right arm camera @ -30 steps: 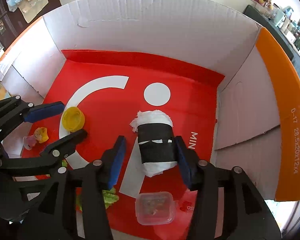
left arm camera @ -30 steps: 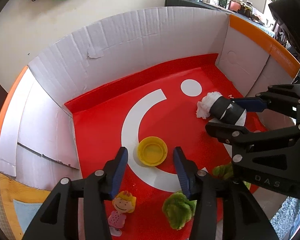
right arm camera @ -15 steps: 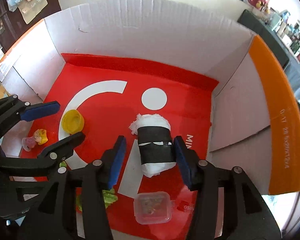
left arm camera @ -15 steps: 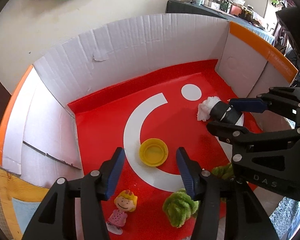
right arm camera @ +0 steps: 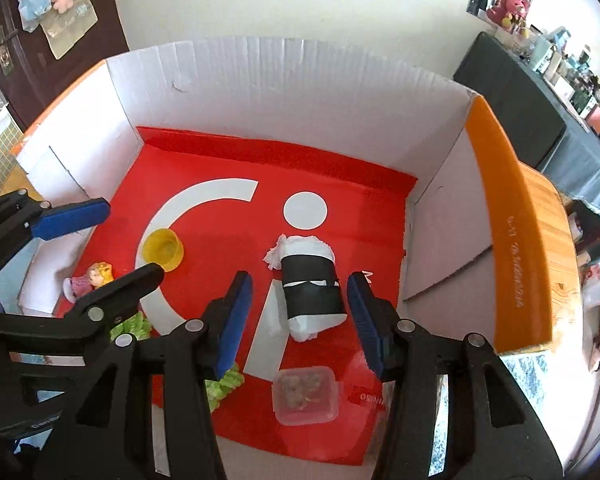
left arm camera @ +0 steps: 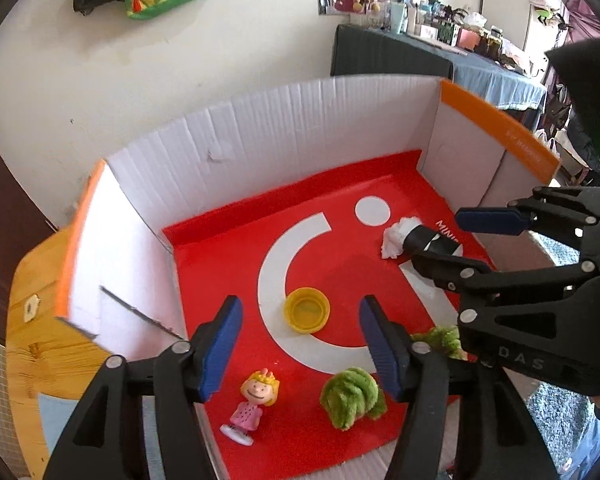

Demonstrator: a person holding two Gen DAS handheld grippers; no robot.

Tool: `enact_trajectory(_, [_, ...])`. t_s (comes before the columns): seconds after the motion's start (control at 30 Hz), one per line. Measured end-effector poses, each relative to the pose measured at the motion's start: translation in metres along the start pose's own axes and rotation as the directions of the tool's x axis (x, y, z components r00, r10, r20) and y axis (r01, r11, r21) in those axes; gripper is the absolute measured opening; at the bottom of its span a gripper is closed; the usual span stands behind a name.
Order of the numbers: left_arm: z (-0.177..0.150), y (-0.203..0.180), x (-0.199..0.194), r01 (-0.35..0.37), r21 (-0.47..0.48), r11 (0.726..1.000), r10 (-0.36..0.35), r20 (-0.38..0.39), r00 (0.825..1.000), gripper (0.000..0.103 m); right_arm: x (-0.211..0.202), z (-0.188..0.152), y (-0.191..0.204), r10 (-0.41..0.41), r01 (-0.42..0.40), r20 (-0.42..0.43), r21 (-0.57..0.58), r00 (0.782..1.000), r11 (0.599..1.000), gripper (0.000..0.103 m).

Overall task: Organize objects
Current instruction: 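Withdraw both grippers from the box back over the towel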

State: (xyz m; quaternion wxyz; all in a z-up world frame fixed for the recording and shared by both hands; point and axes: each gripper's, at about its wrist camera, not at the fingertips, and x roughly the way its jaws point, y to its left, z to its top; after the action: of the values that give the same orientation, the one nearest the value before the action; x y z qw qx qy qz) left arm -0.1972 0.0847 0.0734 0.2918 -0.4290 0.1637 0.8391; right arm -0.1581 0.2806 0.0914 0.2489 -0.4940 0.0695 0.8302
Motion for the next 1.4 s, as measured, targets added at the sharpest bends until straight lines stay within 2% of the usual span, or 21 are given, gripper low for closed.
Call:
enact_trajectory(0.1, [-0.001,0.001,-0.016,-0.006,-0.014,1.000,0.007,0.039,0.999,0.066,-0.009,-0.004,0.003,-0.005,0.005,0.023,-0.012,1.000,1.000,0.048])
enact_trajectory(0.23, [0.001,0.001,-0.035,0.000,-0.034,0.999,0.003,0.081,0.997,0.067,-0.024,-0.004,0.007,-0.016,0.017,0.065,-0.024,0.998,1.000,0.056])
enact_trajectory(0.33, [0.000,0.005,-0.052,-0.007,-0.047,0.999,0.012,0.119,0.993,0.068,-0.039,-0.005,0.011,-0.017,0.020,0.098,-0.030,0.995,0.999,0.057])
enact_trajectory(0.53, [0.000,0.010,-0.084,-0.017,-0.071,0.997,0.030,0.189,0.981,0.069,-0.058,-0.009,0.016,-0.038,0.044,0.156,-0.035,0.987,0.998,0.058])
enact_trajectory(0.63, [-0.003,0.011,-0.098,-0.026,-0.081,0.996,0.044,0.224,0.974,0.073,-0.073,-0.011,0.018,-0.054,0.060,0.190,-0.028,0.980,0.998,0.061])
enact_trajectory(0.77, [-0.011,0.011,-0.119,-0.026,-0.088,0.996,0.049,0.273,0.961,0.074,-0.095,-0.019,0.021,-0.078,0.082,0.247,-0.009,0.966,0.997,0.063])
enact_trajectory(0.9, [-0.019,0.010,-0.136,-0.035,-0.100,0.994,0.065,0.316,0.947,0.074,-0.118,-0.026,0.019,-0.073,0.066,0.299,0.034,0.952,0.997,0.064])
enact_trajectory(1.0, [-0.026,0.010,-0.150,-0.030,-0.111,0.993,0.068,0.353,0.933,0.079,-0.135,-0.033,0.019,-0.074,0.064,0.341,0.039,0.937,0.997,0.066])
enact_trajectory(1.1, [-0.033,0.008,-0.164,-0.029,-0.117,0.993,0.073,0.385,0.920,0.079,-0.155,-0.042,0.020,-0.089,0.076,0.393,0.050,0.915,0.996,0.074])
enact_trajectory(1.23, [-0.043,0.008,-0.179,-0.024,-0.140,0.990,0.081,0.418,0.905,0.084,-0.177,-0.057,0.021,-0.078,0.056,0.446,0.063,0.892,0.996,0.076])
enact_trajectory(1.33, [-0.051,0.007,-0.187,-0.046,-0.167,0.985,0.116,0.443,0.889,0.086,-0.189,-0.069,0.023,-0.085,0.057,0.478,0.074,0.874,0.996,0.082])
enact_trajectory(1.4, [-0.056,0.005,-0.189,-0.043,-0.169,0.985,0.115,0.445,0.888,0.089,-0.193,-0.075,0.025,-0.087,0.058,0.485,0.073,0.870,0.996,0.084])
